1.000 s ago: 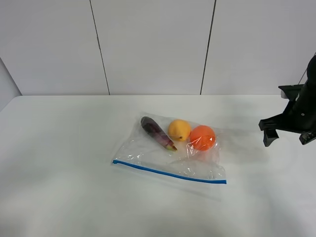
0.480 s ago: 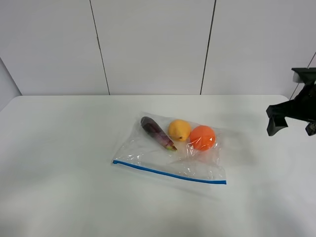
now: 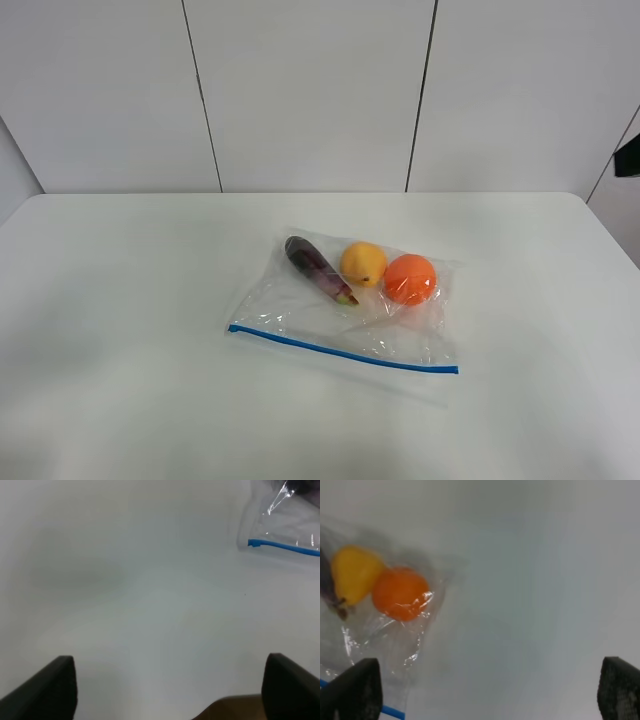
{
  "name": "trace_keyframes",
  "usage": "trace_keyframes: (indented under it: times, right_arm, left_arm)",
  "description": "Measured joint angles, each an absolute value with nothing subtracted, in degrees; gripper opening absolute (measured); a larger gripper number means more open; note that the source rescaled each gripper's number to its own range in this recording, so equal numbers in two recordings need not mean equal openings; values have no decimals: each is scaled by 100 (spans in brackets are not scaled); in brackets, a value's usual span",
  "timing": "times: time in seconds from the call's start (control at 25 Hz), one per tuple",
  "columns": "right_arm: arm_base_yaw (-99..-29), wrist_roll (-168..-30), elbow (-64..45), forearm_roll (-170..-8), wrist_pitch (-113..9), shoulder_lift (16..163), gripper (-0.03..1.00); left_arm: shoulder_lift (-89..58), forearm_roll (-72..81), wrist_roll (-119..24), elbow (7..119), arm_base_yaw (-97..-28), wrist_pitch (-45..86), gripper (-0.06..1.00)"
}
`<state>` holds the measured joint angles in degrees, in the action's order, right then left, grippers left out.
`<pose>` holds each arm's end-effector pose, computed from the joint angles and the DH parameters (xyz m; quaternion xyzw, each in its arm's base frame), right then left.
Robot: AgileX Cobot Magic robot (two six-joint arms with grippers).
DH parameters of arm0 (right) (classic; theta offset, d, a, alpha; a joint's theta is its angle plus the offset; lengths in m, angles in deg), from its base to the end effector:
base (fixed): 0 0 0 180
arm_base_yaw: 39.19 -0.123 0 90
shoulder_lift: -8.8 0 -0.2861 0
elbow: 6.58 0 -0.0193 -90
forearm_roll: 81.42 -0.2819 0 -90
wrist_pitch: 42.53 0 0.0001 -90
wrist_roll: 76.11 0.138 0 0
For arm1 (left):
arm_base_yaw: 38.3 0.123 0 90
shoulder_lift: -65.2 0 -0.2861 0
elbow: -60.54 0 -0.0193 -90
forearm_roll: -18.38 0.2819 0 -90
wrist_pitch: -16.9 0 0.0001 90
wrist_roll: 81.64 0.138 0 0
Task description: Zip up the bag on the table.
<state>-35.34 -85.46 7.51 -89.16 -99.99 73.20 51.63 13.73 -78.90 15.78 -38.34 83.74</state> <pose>0.2449 -0.0008 0.3580 -0.0321 0.9244 0.0229 0.3793 0.0642 -0.0103 0.2753 0.0245 0.8866 -0.0296 0.4609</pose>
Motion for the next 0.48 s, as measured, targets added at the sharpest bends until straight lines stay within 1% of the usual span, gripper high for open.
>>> trace_keyframes:
  times: [0.28, 0.32, 0.48]
  right_arm:
    - [-3534, -8526, 842, -8815, -10403, 5704, 100]
    - [-3534, -8504, 961, -8815, -10403, 5254, 100]
    - [-3534, -8429, 1482, -8808, -10417, 4359, 100]
  left_arm:
    - [5163, 1373, -7895, 1578, -3834, 8374, 100]
    - [5163, 1373, -7895, 1578, -3834, 8374, 100]
    - [5163, 1373, -7895, 1578, -3834, 8374, 100]
